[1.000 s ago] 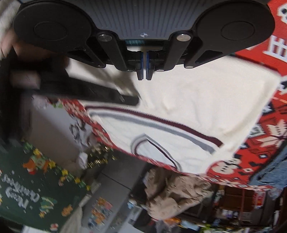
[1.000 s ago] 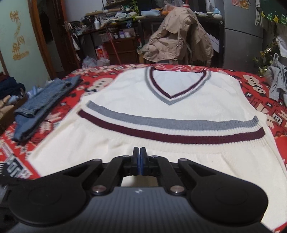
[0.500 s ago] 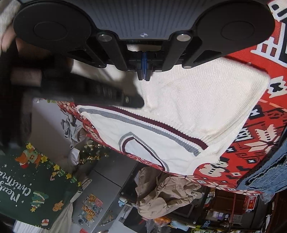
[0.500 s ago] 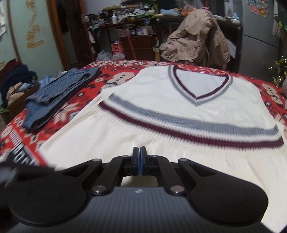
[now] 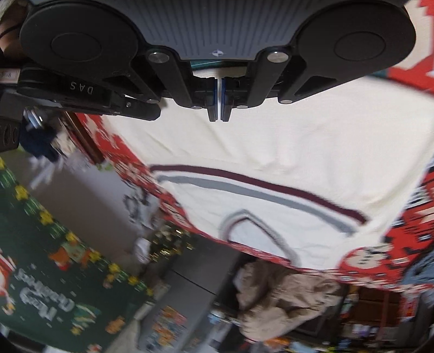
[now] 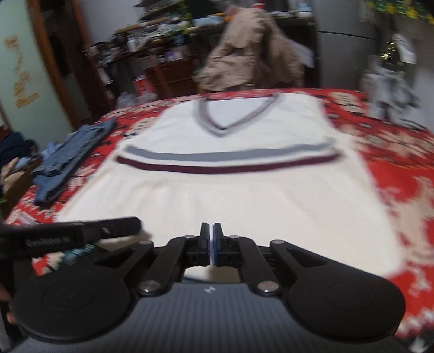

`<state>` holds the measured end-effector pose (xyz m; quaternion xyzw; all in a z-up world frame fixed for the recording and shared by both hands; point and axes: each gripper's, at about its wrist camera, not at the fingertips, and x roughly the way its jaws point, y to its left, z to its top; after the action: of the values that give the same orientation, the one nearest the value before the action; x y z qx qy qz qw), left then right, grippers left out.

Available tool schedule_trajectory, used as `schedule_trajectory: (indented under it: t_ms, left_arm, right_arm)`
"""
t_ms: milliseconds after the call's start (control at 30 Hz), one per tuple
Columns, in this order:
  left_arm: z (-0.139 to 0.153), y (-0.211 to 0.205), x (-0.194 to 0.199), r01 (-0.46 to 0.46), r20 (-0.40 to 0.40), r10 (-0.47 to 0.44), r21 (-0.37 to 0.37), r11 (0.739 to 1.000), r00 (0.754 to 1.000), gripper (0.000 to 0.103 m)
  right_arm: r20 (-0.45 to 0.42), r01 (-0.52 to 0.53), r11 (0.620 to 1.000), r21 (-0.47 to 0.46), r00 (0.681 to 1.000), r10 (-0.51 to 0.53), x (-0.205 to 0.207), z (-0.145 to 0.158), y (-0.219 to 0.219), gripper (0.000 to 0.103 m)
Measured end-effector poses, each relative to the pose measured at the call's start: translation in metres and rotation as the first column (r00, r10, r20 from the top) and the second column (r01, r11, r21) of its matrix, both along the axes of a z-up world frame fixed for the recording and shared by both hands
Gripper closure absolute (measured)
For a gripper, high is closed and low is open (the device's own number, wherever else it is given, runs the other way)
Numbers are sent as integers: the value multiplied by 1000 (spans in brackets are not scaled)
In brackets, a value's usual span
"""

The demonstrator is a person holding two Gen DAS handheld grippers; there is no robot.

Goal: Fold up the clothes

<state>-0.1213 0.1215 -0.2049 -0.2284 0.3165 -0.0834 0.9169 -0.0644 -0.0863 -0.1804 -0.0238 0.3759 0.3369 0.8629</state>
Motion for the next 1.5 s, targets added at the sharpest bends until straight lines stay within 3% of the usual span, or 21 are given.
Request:
schedule_trajectory:
  t_ms: [200,500,967,1200,1500]
  left_arm:
    - [-5,-46,32,111,5,-111,30,993,994,102]
    - [-8,-37,46,54,-35,-53,29,998,998,102]
    - [-5,-50,84,87,-35,-86,12,996,996,102]
    - [-7,-55,109,83,-52,-82,8,997,995,103]
    - [-6,-57,107,89,-54,-87,25,996,995,103]
  right_arm:
    - [-23,45,999,0,999,-45,13,-7,-25,97]
    - [20,-4,1000,-8,1000,5,45,-15,16,97]
    - [24,63,998,-14,998,-62,76,-12,-14,98]
    - [31,59,998,-8,998,-58,94,-18,0,98]
    - [15,77,997,-19,997,-77,77,-17,-34,98]
